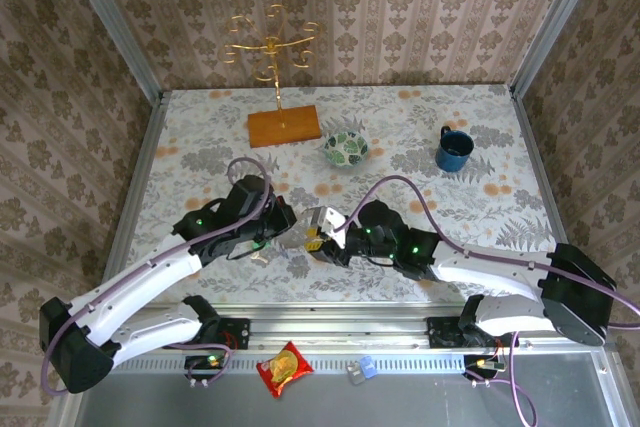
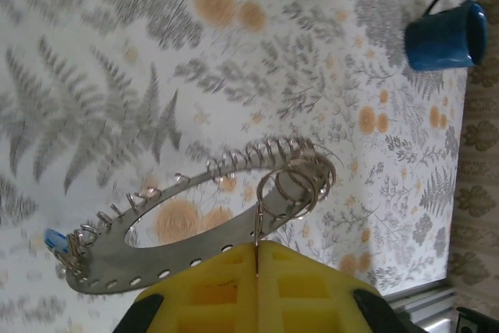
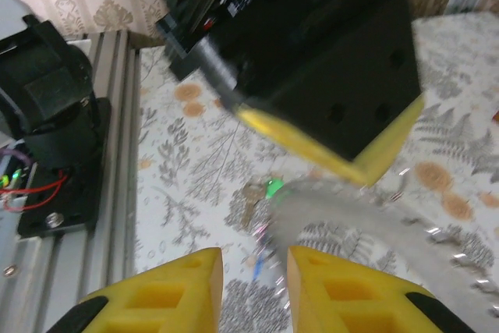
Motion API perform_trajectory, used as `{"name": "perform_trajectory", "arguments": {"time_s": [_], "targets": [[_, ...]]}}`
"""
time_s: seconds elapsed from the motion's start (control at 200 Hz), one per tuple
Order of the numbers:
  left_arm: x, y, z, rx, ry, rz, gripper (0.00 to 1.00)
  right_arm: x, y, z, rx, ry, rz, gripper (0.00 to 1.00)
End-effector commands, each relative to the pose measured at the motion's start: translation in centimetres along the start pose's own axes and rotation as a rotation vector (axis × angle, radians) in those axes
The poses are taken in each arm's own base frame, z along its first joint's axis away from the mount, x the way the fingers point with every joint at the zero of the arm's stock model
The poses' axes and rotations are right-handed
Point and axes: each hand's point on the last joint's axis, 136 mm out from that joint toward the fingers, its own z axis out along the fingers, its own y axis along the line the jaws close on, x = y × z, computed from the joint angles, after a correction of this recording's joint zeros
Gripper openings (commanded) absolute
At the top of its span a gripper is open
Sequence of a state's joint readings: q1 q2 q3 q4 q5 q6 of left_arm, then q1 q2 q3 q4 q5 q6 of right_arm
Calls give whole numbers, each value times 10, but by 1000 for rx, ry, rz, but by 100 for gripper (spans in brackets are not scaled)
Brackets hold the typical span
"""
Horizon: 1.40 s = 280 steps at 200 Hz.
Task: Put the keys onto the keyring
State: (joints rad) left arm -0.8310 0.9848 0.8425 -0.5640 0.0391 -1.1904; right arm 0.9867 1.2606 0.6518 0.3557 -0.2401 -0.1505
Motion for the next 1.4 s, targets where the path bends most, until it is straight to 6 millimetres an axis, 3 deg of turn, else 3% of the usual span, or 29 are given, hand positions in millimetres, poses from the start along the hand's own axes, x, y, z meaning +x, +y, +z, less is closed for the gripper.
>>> {"name": "perform_trajectory", "arguments": {"time_s": [0.0, 0.22, 0.61, 0.87, 1.21, 1.395], "targets": [[12, 1, -4, -31, 73, -224, 0, -13, -10, 7, 60, -66, -107, 30], [25, 2, -6, -97, 167, -384, 0, 7, -14, 21, 78, -39, -246, 30], [28, -15, -2, -94, 223, -568, 0, 29, -17, 16, 125, -35, -257, 33], [32, -13, -10, -129, 257, -639, 0, 26, -32, 19, 212, -38, -291, 30], [29, -15, -16, -151, 271, -652, 0, 13, -26, 24, 191, -83, -301, 29], [26, -19, -14, -149, 282, -646, 0, 9, -32, 26, 231, -90, -301, 29]]}}
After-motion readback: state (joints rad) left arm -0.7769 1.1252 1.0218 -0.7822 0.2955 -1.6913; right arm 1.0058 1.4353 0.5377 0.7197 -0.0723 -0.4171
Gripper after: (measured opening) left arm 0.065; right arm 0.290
